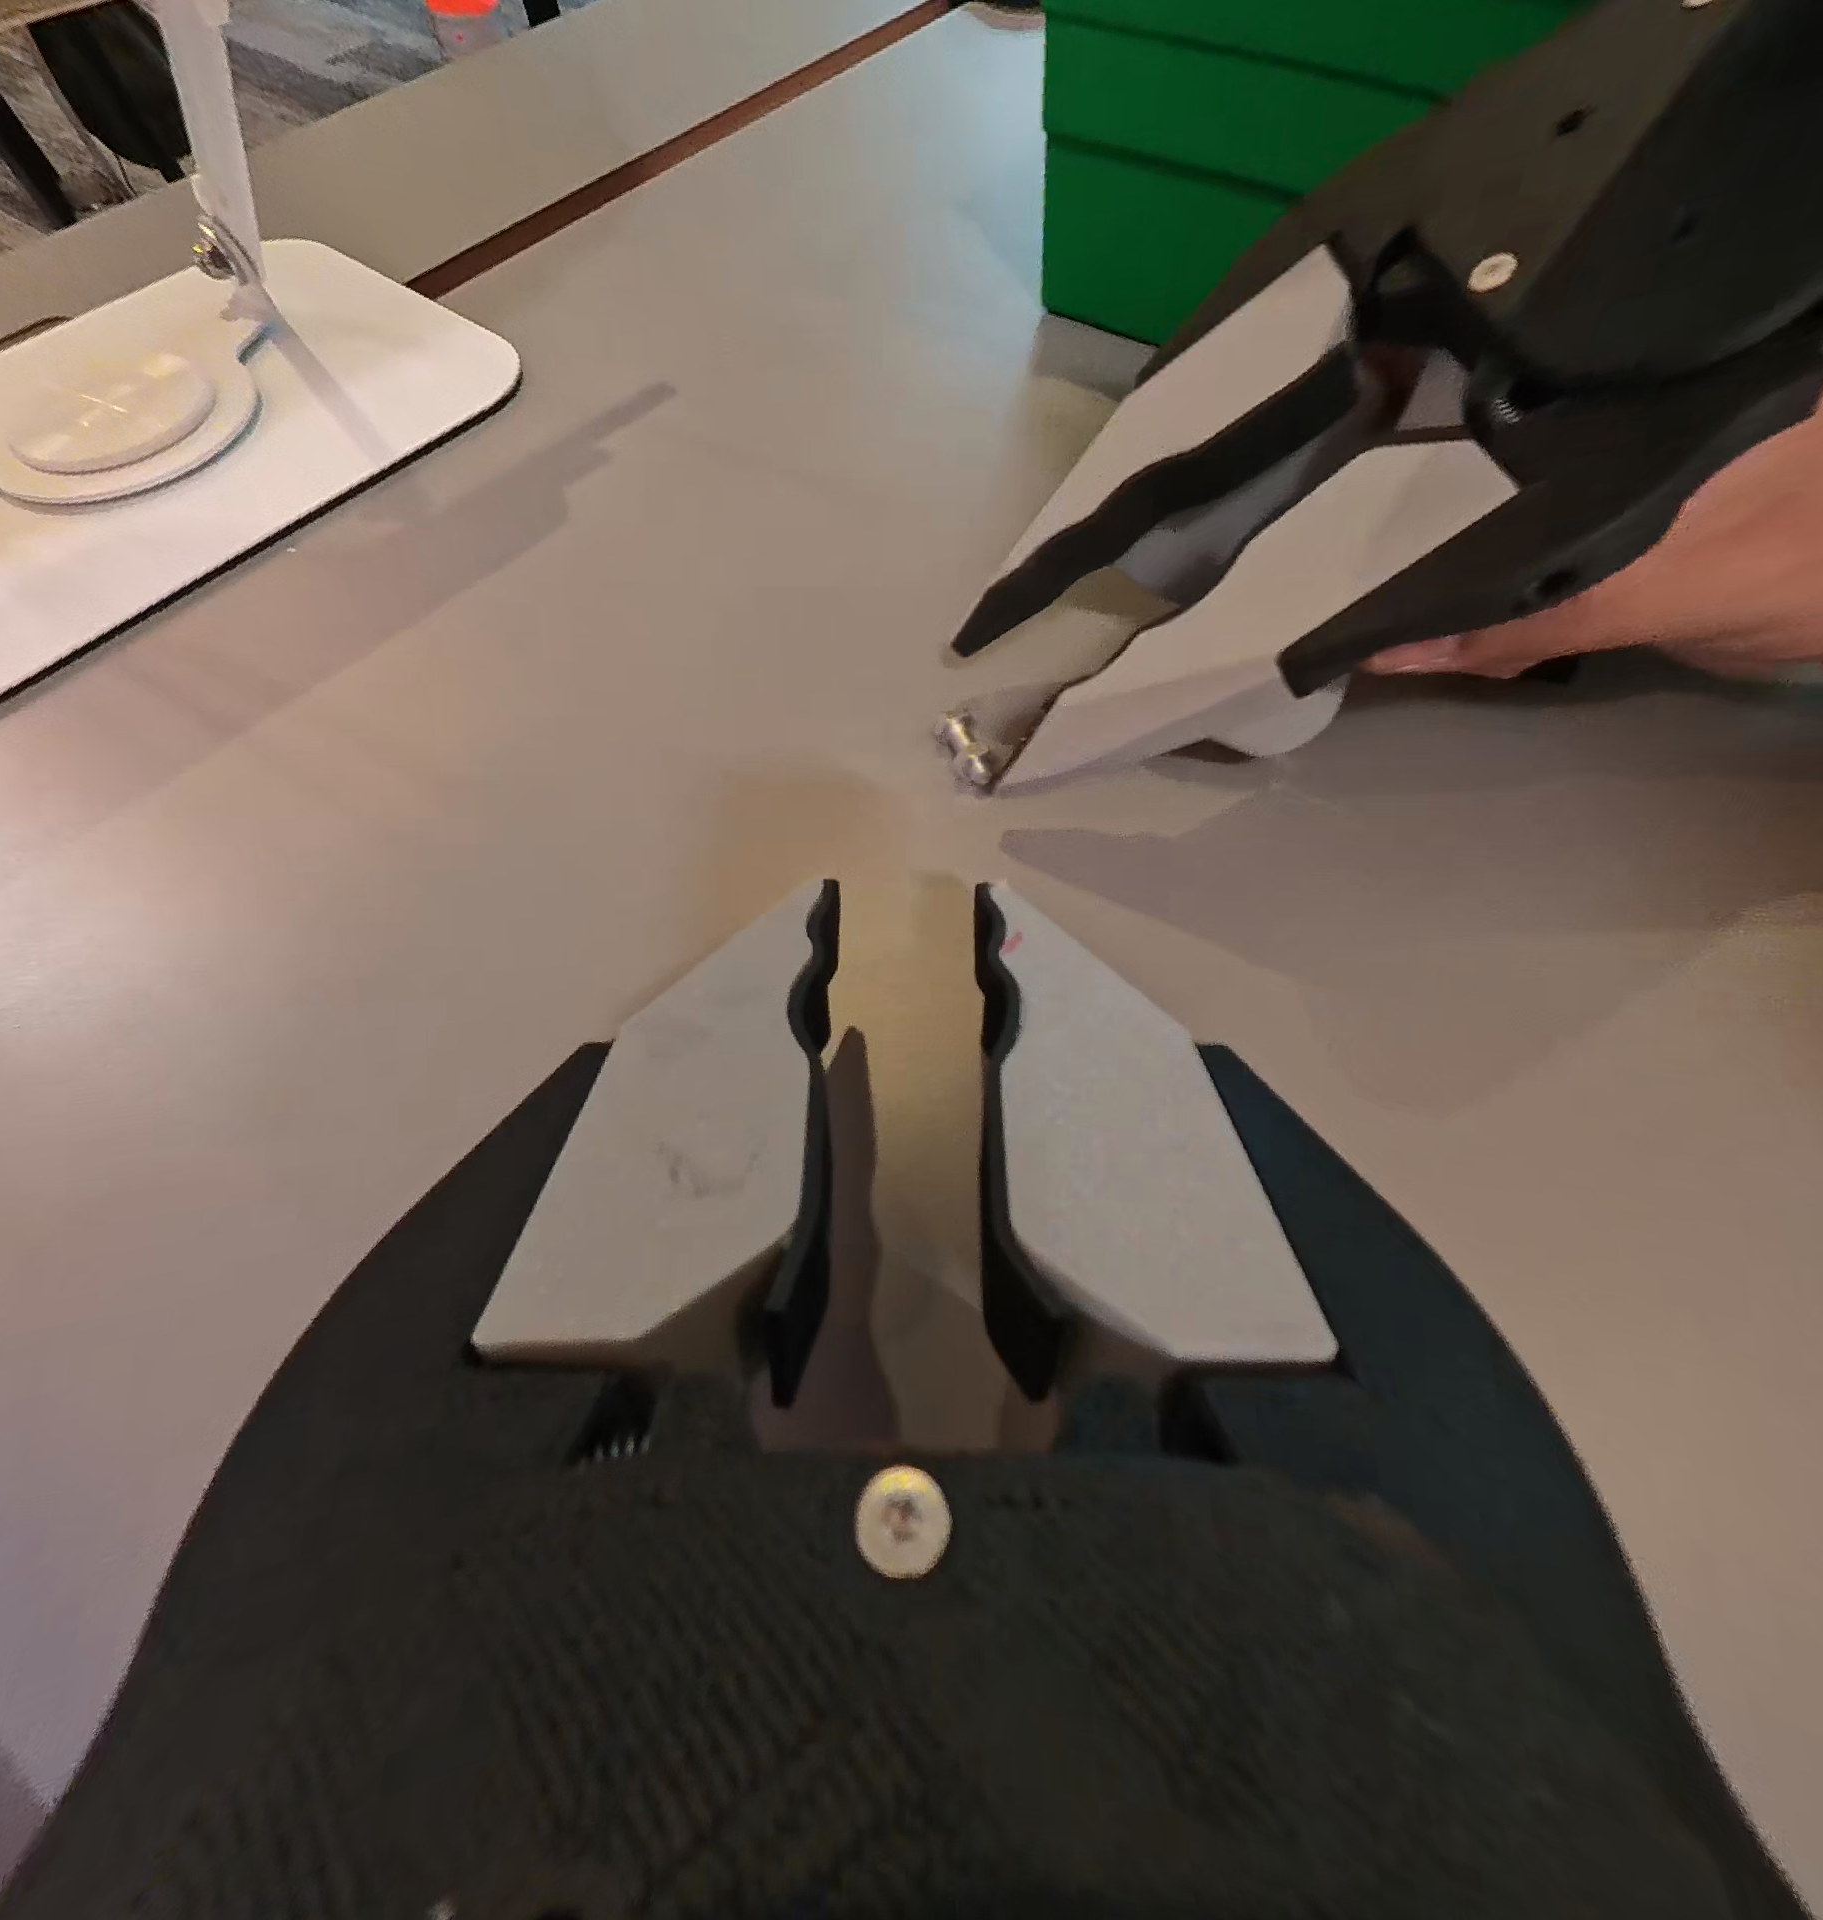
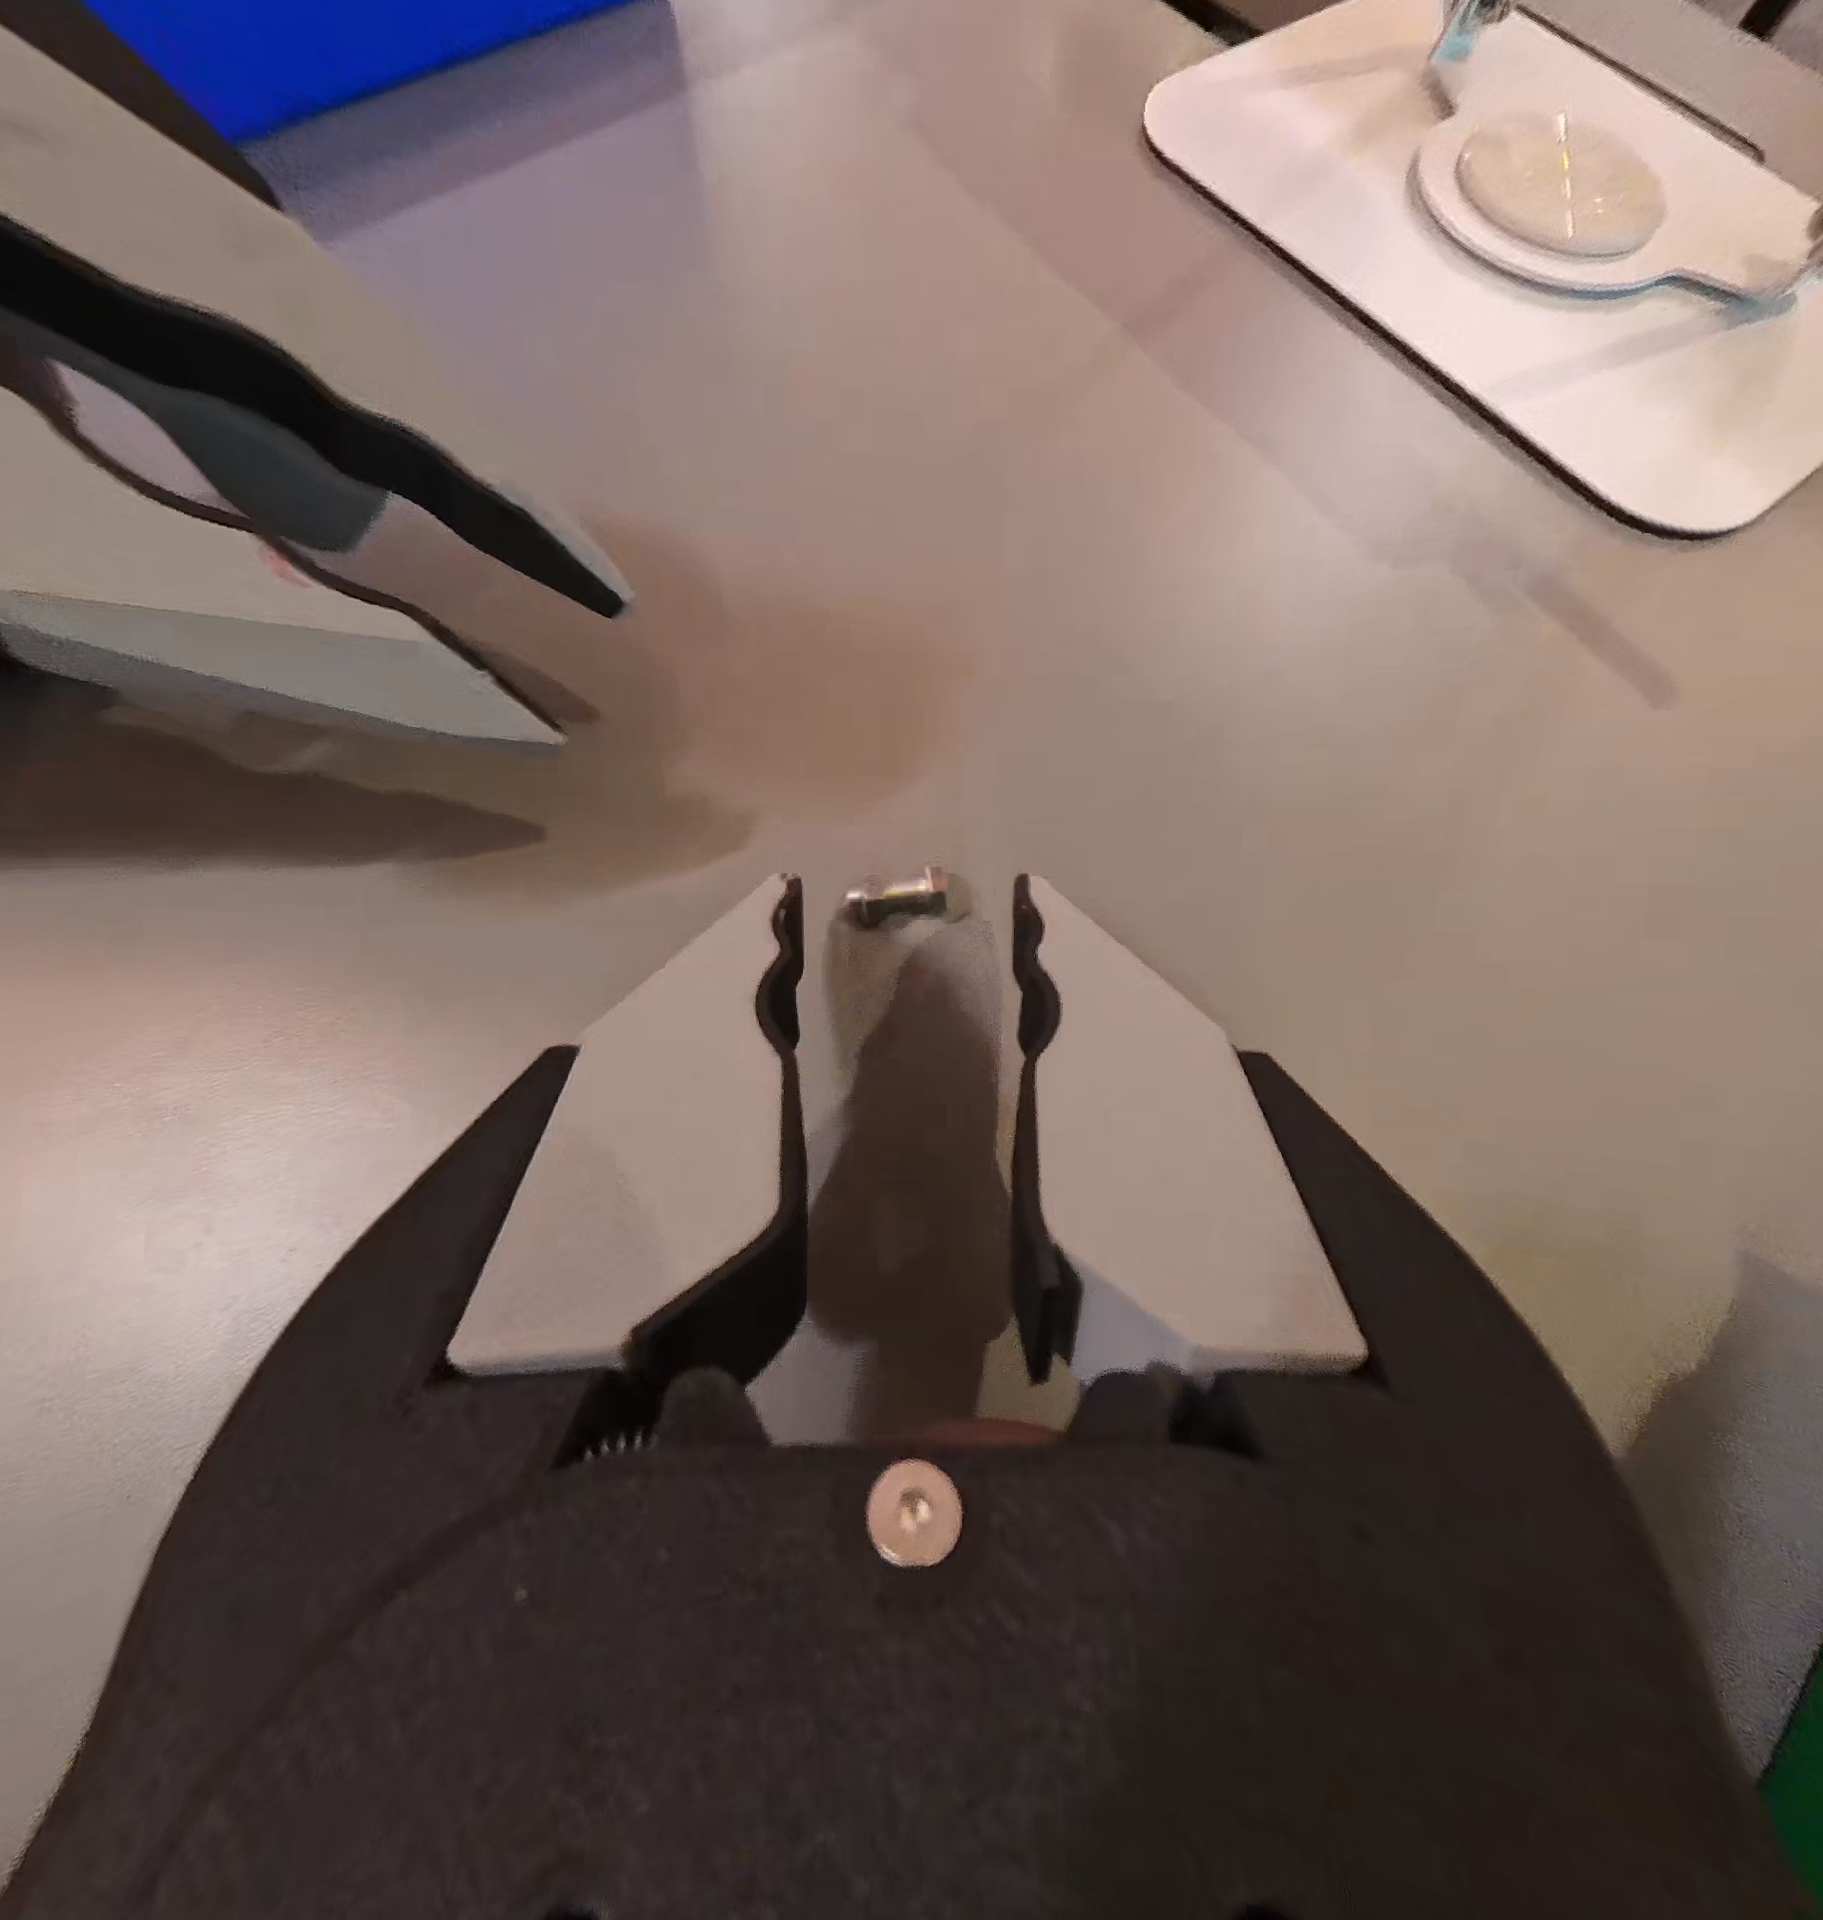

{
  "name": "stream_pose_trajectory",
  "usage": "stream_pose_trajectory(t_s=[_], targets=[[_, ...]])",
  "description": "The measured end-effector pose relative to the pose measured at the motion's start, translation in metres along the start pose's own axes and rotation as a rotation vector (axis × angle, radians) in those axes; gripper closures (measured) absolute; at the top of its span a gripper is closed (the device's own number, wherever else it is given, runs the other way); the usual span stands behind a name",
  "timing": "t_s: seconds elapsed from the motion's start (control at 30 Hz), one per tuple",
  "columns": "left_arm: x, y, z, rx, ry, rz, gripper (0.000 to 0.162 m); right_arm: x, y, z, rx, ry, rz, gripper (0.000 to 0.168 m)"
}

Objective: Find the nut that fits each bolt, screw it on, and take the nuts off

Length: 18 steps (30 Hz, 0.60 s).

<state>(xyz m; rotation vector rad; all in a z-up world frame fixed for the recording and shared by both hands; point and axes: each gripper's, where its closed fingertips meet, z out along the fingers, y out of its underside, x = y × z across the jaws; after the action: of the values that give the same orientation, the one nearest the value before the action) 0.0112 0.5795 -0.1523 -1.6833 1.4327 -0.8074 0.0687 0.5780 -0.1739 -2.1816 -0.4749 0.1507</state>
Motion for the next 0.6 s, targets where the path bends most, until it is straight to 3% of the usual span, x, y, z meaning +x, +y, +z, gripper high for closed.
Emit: stream_pose_trajectory(t_s=[0.2, 0.3, 0.6], targets=[[-0.002, 0.001, 0.000, -0.004, -0.017, 0.017, 0.139, -0.001, 0.003, 0.012, -0.059, -0.022, -0.041, 0.132], [-0.002, 0.001, 0.000, -0.009, -0.015, 0.019, 0.139, -0.006, 0.004, 0.014, -0.074, -0.061, -0.040, 0.151], [-0.001, 0.002, 0.001, -0.012, -0.011, 0.020, 0.139, -0.016, -0.006, 0.000, 0.029, -0.074, -0.070, 0.151]])
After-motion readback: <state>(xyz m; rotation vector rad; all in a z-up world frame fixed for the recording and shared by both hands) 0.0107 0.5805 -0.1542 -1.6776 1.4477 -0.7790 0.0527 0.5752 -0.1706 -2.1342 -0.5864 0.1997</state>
